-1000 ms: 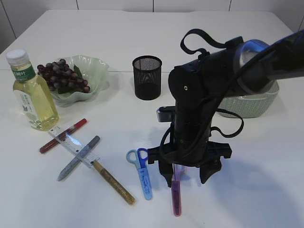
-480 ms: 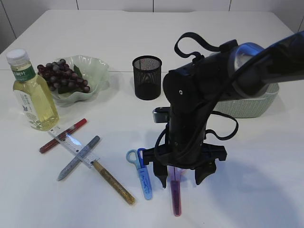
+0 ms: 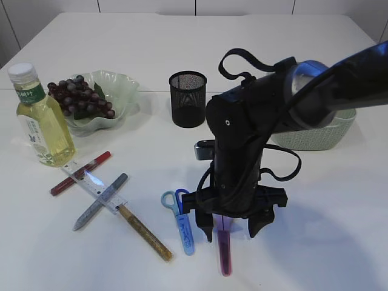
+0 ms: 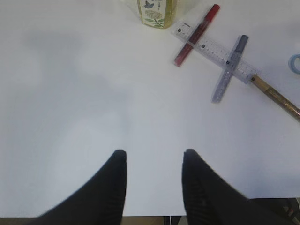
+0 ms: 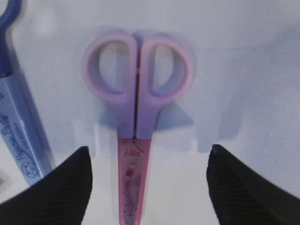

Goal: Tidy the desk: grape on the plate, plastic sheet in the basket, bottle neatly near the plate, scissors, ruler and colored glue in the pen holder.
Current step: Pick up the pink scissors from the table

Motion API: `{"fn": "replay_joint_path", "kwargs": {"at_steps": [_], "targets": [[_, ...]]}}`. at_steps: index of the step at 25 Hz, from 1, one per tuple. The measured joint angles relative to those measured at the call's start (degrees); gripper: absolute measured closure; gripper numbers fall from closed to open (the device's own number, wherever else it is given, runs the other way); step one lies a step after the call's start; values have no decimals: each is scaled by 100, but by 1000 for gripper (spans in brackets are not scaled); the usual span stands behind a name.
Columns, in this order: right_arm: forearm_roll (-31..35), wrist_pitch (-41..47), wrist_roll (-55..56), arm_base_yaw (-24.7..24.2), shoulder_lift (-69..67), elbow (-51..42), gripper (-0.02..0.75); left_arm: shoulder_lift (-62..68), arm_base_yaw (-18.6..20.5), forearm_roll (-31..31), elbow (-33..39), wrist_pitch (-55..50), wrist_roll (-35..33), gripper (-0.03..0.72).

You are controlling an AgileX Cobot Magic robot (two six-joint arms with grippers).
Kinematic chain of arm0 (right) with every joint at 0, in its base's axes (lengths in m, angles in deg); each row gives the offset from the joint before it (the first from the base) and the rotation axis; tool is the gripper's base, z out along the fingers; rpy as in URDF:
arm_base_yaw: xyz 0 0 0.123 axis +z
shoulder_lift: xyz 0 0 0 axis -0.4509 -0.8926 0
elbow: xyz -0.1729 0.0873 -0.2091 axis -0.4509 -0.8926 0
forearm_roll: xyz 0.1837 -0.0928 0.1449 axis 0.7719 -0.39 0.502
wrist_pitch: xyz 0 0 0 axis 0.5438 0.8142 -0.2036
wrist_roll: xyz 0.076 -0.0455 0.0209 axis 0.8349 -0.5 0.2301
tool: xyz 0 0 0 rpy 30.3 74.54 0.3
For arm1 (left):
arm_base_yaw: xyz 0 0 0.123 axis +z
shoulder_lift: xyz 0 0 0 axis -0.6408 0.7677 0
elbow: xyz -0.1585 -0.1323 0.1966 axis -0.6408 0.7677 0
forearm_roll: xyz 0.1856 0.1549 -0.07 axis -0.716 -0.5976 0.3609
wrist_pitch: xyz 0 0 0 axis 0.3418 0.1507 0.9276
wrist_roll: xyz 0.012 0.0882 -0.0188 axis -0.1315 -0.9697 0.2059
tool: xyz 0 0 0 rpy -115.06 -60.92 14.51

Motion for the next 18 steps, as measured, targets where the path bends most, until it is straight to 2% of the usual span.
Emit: {"fn": "replay_joint_path", "kwargs": {"at_steps": [18], "targets": [[-17, 48, 14, 13, -159, 11, 144, 0, 0, -3, 0, 0, -13, 399]]}}
